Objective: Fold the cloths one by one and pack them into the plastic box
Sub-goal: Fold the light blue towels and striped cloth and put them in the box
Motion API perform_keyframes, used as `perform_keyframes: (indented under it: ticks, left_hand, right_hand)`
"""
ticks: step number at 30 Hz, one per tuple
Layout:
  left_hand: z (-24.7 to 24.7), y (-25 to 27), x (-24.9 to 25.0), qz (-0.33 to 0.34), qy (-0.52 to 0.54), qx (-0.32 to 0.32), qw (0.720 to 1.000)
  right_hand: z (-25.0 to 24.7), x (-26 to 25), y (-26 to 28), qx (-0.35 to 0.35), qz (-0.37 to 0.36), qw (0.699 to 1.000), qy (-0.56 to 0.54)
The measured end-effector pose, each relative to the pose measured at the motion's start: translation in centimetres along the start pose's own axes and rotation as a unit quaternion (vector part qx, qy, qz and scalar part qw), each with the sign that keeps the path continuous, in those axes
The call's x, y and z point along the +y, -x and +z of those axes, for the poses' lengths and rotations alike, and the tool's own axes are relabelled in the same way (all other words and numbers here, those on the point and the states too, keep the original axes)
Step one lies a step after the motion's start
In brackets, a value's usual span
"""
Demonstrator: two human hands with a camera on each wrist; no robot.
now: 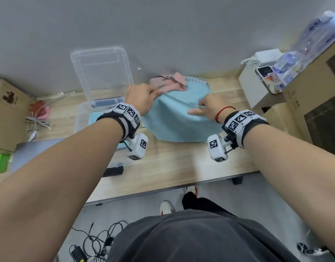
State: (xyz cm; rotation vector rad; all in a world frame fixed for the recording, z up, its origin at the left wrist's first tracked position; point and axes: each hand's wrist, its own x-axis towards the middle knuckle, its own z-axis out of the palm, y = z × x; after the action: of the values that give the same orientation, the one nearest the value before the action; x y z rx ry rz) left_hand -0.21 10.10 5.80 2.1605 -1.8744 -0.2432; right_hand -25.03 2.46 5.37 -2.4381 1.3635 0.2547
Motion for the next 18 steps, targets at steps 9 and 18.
perform_keyframes:
  ticks: [9, 18]
  left_hand:
    - [-0.6, 3.7, -0.2, 0.015, -0.044, -0.155, 0.987]
    - [-1.3, 4.7, -0.4, -0.009, -0.015, -0.167, 0.986]
  right_hand:
    - [2.3, 1.5, 4.1, 0.074, 0.045, 0.996, 0.006]
    - [1.8, 1.9, 3.7, 0.155, 0.102, 0.982, -0.032]
